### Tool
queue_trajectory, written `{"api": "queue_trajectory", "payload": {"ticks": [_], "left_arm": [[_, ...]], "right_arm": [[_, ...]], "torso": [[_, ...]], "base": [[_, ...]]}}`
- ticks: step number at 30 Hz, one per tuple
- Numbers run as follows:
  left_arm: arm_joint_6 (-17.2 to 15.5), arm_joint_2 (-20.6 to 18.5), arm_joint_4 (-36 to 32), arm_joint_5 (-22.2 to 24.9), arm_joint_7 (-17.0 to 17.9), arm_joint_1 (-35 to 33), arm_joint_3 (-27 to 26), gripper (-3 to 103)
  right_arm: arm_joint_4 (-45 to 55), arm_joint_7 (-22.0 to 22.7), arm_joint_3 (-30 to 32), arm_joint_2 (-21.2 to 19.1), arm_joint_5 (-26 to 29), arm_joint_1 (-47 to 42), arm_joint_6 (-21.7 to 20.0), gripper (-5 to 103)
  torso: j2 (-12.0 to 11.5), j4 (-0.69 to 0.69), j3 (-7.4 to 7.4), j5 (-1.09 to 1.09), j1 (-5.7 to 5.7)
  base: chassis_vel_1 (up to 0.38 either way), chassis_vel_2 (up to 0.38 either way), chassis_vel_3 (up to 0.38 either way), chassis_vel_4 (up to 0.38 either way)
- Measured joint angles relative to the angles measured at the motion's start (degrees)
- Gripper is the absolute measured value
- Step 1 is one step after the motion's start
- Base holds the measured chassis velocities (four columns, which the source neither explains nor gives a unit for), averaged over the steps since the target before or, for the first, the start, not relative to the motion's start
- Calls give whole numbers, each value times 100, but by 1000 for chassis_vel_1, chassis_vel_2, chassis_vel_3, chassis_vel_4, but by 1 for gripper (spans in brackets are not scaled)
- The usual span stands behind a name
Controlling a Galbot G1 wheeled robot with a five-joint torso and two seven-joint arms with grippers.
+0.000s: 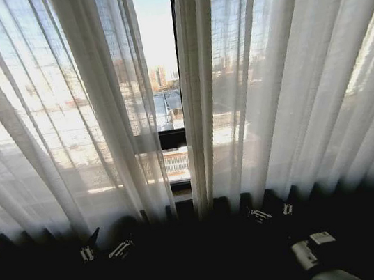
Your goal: Open the curtains by pulling them apart, changing their state from closed to fully open.
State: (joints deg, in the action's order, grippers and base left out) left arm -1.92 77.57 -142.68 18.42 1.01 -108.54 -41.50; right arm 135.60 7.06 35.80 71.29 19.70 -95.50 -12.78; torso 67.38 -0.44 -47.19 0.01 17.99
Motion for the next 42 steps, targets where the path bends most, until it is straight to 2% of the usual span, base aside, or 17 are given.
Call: {"api": "queue_trajectory", "payload": {"ticks": [16,22,31,42], "left_arm": [[-4,8,3,1,5,6,19,100],[-5,9,4,-2,17,26,20,100],[-17,23,-11,7,20,25,1,100],[-13,38,-48,14,20,-47,-57,100]], "right_arm": [[11,-1,-9,-3,-7,-22,8,100],[-24,-4,-87,-8,-283,-23,-42,100],[-291,208,-78,-16,-30,223,-197,100],[-981,440,-182,-231,464,1086,-303,100]], "torso": [[0,0,0,0,0],[-2,0,-1,-3,4],[0,-1,1,3,-2],[0,1,-1,0,0]], "base": [[-85,336,88,-331],[-90,295,101,-312],[-24,38,33,-39],[4,-14,-7,22]]}}
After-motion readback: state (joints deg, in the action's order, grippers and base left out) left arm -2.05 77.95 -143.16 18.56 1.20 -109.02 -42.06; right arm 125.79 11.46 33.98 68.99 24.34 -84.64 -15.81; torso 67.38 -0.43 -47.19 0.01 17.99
